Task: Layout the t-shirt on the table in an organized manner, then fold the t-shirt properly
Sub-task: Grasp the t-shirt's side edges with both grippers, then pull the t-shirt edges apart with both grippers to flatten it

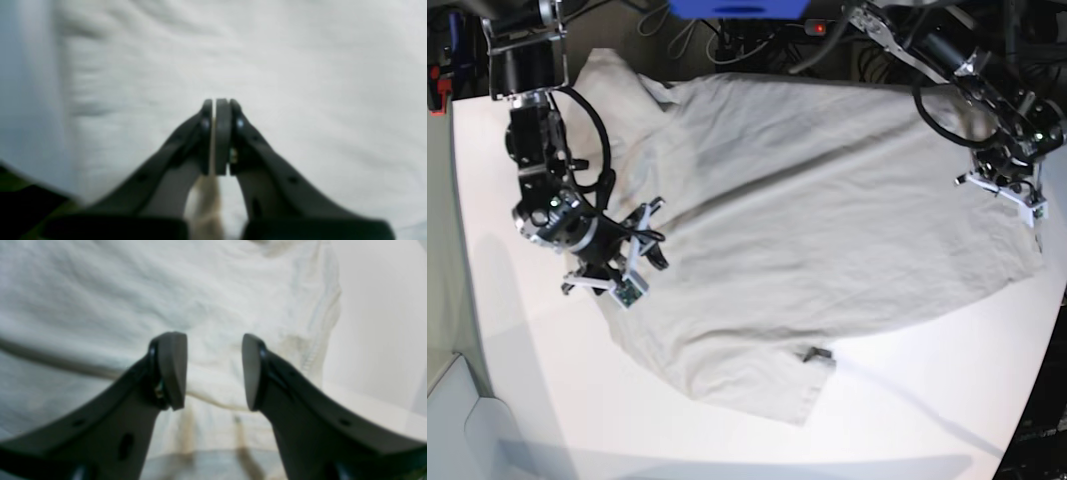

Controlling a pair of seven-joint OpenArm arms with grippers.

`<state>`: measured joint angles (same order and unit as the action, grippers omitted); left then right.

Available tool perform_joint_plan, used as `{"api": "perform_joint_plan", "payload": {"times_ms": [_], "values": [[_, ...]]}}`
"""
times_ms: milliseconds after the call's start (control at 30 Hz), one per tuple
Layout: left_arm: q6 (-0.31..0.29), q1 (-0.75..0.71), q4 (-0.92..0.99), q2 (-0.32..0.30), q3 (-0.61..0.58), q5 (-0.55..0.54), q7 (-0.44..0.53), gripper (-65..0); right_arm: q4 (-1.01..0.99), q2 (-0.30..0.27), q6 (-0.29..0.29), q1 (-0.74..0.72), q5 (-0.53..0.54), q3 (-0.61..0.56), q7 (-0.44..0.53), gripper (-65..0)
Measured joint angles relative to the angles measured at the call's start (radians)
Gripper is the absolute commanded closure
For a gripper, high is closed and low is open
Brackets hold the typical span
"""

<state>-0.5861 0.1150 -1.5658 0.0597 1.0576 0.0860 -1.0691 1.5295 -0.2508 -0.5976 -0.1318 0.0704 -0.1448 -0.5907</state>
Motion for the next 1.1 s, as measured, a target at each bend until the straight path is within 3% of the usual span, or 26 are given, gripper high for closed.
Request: {"api": "perform_joint_plan", "payload": {"times_ms": [200, 333, 433, 533, 667, 800, 1000, 1100], "values": [[0.000, 0.011, 0.039, -0.006, 0.001, 0.129, 0.020, -0.2, -0.044, 0.008, 0.000, -0.019, 0.005, -0.006, 0.016, -26.9], [-0.005, 0.065, 0.200, -0.092, 0.000, 0.117, 0.043, -0.2, -0.196, 0.035, -0.001, -0.090, 0.002, -0.050, 0.004, -26.9], [-0.008, 0.079, 0.285, -0.142, -0.003, 0.087, 0.110, -0.2, -0.268, 0.032, 0.000, -0.128, 0.001, -0.046, 0.013, -26.9], [-0.009, 0.086, 0.367, -0.167, 0.002, 0.083, 0.250, -0.2, -0.410, 0.034, -0.001, -0.188, 0.010, -0.053, 0.032, -26.9], [0.066, 0.165, 0.516, -0.188, 0.000, 0.076, 0.377, -0.2, -0.645, 0.033, 0.000, -0.324, 0.015, -0.057, 0.146, -26.9], [0.158, 0.275, 0.668, -0.212, -0.061, 0.092, 0.427, -0.2, -0.830, 0.031, 0.000, -0.408, 0.028, -0.056, 0.267, -26.9], [0.235, 0.425, 0.838, -0.183, -0.156, 0.113, 0.473, -0.2, -0.950, 0.018, 0.001, -0.483, 0.014, -0.056, 0.336, -26.9], [0.274, 0.499, 0.919, -0.172, -0.158, 0.127, 0.473, -0.2, -0.954, 0.002, 0.067, -0.489, 0.004, -0.056, 0.355, -26.9]]}}
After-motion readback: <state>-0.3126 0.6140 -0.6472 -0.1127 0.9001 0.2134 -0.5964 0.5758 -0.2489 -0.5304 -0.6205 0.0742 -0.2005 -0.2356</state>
